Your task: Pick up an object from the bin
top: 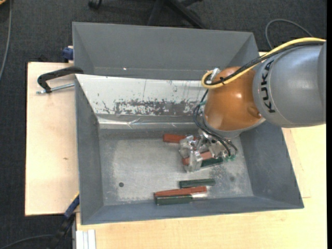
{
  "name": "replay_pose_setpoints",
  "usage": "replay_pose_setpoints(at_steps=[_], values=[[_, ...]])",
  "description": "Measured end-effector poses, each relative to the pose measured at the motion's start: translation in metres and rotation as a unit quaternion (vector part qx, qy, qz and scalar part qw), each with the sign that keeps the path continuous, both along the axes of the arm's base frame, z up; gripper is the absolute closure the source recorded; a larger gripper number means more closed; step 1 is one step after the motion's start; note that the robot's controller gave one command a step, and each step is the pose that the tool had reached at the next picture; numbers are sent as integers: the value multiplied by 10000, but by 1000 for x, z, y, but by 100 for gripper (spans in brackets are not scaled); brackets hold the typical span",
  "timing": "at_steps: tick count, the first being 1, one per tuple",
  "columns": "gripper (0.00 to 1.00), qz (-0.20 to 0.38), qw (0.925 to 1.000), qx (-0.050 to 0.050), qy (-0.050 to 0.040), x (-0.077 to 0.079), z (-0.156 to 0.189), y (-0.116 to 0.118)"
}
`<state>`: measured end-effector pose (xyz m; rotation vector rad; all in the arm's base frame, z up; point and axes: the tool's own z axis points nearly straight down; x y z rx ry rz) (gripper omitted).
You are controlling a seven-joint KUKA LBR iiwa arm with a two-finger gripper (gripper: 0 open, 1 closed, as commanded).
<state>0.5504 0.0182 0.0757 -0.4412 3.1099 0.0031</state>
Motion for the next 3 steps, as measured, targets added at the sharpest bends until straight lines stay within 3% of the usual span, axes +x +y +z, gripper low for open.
replay_pose_setpoints(at_steps=[1, 3], values=[[100, -2, 10000, -1, 24, -1, 20, 0], [100, -5, 10000, -1, -28, 1, 61, 1]])
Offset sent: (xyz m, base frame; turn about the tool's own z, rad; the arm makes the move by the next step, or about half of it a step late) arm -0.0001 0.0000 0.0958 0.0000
